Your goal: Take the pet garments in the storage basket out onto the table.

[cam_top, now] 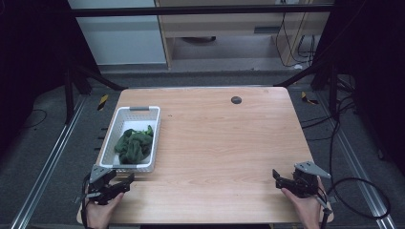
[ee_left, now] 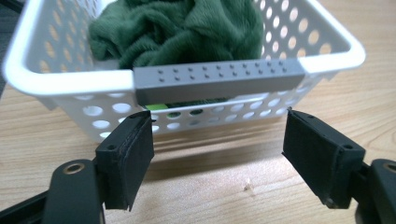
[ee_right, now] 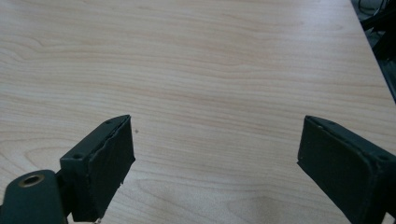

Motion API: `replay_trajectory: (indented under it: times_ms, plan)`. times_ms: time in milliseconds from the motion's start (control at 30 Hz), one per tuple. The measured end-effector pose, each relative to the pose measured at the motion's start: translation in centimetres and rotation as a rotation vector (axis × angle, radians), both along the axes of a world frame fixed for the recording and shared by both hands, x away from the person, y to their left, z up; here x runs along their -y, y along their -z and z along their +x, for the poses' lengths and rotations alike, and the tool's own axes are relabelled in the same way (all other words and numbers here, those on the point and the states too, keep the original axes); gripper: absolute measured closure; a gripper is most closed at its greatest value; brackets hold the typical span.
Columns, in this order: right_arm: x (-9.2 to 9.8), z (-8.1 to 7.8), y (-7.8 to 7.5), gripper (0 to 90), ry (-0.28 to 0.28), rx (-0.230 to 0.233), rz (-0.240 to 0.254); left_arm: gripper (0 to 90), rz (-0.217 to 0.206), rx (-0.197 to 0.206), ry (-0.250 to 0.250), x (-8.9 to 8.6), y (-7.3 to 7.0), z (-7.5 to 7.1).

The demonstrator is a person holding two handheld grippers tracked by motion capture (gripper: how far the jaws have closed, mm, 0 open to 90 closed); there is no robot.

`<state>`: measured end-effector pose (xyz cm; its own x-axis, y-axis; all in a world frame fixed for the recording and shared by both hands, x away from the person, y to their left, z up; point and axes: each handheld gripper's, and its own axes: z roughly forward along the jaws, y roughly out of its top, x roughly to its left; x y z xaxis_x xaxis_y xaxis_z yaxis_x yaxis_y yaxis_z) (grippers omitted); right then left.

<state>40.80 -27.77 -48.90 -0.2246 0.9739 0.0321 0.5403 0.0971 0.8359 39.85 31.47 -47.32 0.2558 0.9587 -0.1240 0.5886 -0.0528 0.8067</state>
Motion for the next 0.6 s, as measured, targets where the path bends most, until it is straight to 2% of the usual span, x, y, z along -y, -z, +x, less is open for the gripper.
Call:
replay_trajectory:
  times_ms: [100,267,467,600]
  plan:
    - [-0.1,-0.3,-0.4,10.1,-0.002,0.026,0.009,24.2,-0.016,0.002,-0.002,-0.2,-0.4,-0.3]
    - [0.0,-0.7,-0.8,11.3,0.011,0.035,0.031,23.5,-0.038,0.024,0.002,-0.5,-0.9,-0.7]
    - [0.0,-0.8,-1.1,12.3,0.019,0.053,0.021,22.3,-0.030,0.011,-0.023,-0.4,-1.1,-1.3]
    - [0.0,-0.9,-1.1,12.4,0.017,0.057,0.023,22.3,-0.026,0.023,-0.037,-0.4,-1.4,-1.6]
